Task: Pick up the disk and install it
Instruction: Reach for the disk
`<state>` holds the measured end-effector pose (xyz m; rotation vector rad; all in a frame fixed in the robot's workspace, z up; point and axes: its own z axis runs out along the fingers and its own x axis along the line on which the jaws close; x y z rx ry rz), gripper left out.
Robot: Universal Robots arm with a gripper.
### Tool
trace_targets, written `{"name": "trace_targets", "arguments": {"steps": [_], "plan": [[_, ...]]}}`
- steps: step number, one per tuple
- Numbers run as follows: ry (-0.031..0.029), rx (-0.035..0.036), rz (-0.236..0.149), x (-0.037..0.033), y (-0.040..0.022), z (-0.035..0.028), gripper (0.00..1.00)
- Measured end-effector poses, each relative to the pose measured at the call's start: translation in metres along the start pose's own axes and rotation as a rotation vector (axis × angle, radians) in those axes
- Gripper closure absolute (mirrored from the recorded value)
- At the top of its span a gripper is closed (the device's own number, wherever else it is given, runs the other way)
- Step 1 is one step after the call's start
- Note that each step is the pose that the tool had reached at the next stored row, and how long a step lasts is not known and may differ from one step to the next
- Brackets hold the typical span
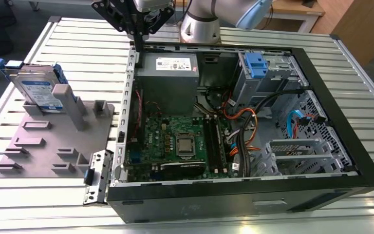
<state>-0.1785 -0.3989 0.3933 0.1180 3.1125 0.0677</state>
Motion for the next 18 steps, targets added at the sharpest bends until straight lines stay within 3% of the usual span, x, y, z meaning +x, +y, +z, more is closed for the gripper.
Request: {"name": "trace_targets", "arguments": {"steps": [8, 18], "plan": [[0.0000, 0.0001, 0.000, 0.0023, -0.0002, -0.0001, 0.89], [0.0000, 0.0000, 0.000, 0.0137, -0.0010, -0.0003, 0.89]]}}
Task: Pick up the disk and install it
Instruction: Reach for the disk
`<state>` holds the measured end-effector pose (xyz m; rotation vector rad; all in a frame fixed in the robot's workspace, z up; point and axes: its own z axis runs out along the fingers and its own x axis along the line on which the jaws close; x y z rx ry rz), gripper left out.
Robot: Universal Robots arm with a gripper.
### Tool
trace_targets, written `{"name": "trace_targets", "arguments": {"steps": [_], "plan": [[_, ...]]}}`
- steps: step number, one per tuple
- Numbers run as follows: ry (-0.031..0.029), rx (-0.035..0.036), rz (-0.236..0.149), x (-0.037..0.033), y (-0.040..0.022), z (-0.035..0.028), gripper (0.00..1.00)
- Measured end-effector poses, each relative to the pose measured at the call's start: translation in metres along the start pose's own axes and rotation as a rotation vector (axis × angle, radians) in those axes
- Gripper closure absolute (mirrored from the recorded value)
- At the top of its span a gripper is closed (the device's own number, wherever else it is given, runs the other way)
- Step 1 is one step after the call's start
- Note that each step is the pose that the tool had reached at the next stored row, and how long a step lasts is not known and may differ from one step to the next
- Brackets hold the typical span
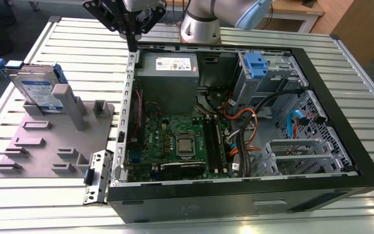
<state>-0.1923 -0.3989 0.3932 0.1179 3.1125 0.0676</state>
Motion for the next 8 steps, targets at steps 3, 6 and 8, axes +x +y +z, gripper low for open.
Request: {"name": "trace_targets", "arguments": {"steps": [3, 6, 8], "plan": [[0.0000, -0.0001, 0.000, 0.0032, -0.0002, 0.0000, 0.89], [-0.0001, 0.0000, 0.000, 0.0045, -0.0003, -0.0001, 0.89], [0.0000, 0.0000, 0.000, 0.0050, -0.0004, -0.0001, 0.89]]}}
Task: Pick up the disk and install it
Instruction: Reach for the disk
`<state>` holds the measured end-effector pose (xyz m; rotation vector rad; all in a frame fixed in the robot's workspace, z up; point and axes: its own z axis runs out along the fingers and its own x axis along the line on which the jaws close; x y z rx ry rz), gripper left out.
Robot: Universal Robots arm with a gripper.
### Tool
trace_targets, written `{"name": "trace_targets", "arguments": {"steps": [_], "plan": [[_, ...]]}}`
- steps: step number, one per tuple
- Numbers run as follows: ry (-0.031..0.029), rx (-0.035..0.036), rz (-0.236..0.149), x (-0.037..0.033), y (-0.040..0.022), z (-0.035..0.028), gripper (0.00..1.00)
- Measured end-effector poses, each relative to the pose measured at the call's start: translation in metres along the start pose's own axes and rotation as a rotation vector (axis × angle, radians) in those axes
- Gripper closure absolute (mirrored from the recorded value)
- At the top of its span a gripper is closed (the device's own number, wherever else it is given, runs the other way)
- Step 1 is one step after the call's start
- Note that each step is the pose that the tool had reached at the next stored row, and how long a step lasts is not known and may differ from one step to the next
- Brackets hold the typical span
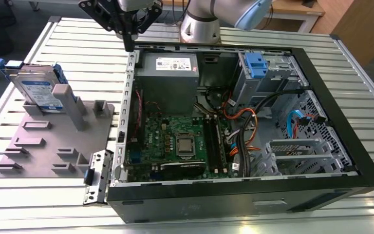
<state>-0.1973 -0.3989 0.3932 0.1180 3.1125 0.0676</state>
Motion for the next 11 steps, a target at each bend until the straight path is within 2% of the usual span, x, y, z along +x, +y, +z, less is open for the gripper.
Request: {"name": "trace_targets", "arguments": {"steps": [11], "plan": [[0.0000, 0.0000, 0.000, 0.0039, -0.0003, -0.0001, 0.89]]}}
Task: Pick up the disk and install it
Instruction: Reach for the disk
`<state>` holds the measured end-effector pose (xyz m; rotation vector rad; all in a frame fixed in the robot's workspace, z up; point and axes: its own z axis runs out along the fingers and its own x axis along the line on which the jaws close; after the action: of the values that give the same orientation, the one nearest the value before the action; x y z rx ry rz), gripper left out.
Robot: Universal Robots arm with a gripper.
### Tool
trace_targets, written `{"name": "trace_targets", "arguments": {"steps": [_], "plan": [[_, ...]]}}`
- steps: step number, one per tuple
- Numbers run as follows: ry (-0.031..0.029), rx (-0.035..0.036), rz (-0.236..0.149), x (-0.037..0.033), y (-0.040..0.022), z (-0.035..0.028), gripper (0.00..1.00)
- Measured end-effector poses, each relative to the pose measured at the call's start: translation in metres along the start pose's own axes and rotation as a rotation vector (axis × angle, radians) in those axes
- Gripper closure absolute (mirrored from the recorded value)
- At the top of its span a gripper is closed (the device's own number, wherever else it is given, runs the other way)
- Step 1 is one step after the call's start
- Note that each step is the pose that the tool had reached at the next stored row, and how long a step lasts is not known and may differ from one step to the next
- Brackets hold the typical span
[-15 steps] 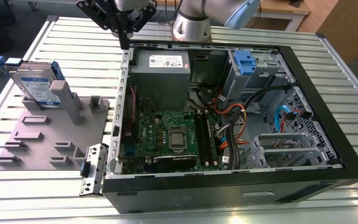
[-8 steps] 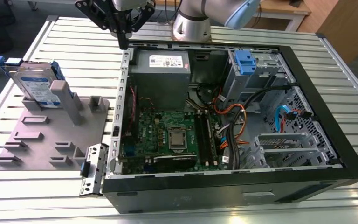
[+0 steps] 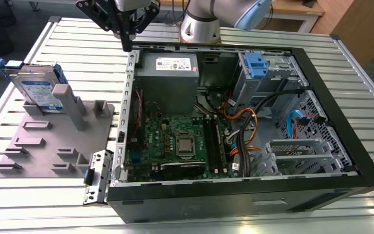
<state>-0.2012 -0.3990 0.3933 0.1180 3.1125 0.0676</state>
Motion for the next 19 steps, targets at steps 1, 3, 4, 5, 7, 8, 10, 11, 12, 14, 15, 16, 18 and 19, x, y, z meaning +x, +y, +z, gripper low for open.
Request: {"name": "trace_targets", "arguments": {"steps": [1, 3, 4, 5, 7, 8, 10, 11, 12, 14, 15, 16, 18, 19], "plan": [[0.0000, 0.0000, 0.000, 0.0007, 0.0000, 0.0000, 0.89], [0.0000, 0.0000, 0.000, 0.0020, -0.0001, -0.0001, 0.89], [0.0000, 0.0000, 0.000, 0.0027, -0.0002, -0.0001, 0.89], [0.0000, 0.0000, 0.000, 0.0033, -0.0002, -0.0001, 0.89], [-0.0001, 0.0000, 0.000, 0.0045, -0.0003, -0.0001, 0.89], [-0.0001, -0.0001, 0.000, 0.0051, -0.0004, -0.0001, 0.89], [-0.0001, 0.0000, 0.000, 0.0062, -0.0005, -0.0002, 0.89], [-0.0001, -0.0001, 0.000, 0.0068, -0.0005, -0.0001, 0.89], [-0.0001, 0.0000, 0.000, 0.0073, -0.0005, -0.0002, 0.89], [-0.0001, 0.0000, 0.000, 0.0083, -0.0006, -0.0002, 0.89], [-0.0002, -0.0001, 0.000, 0.0088, -0.0006, -0.0002, 0.89], [-0.0002, 0.0000, 0.000, 0.0093, -0.0007, -0.0002, 0.89], [-0.0003, -0.0001, 0.000, 0.0102, -0.0008, -0.0002, 0.89], [-0.0003, 0.0000, 0.000, 0.0106, -0.0008, -0.0003, 0.89]]}}
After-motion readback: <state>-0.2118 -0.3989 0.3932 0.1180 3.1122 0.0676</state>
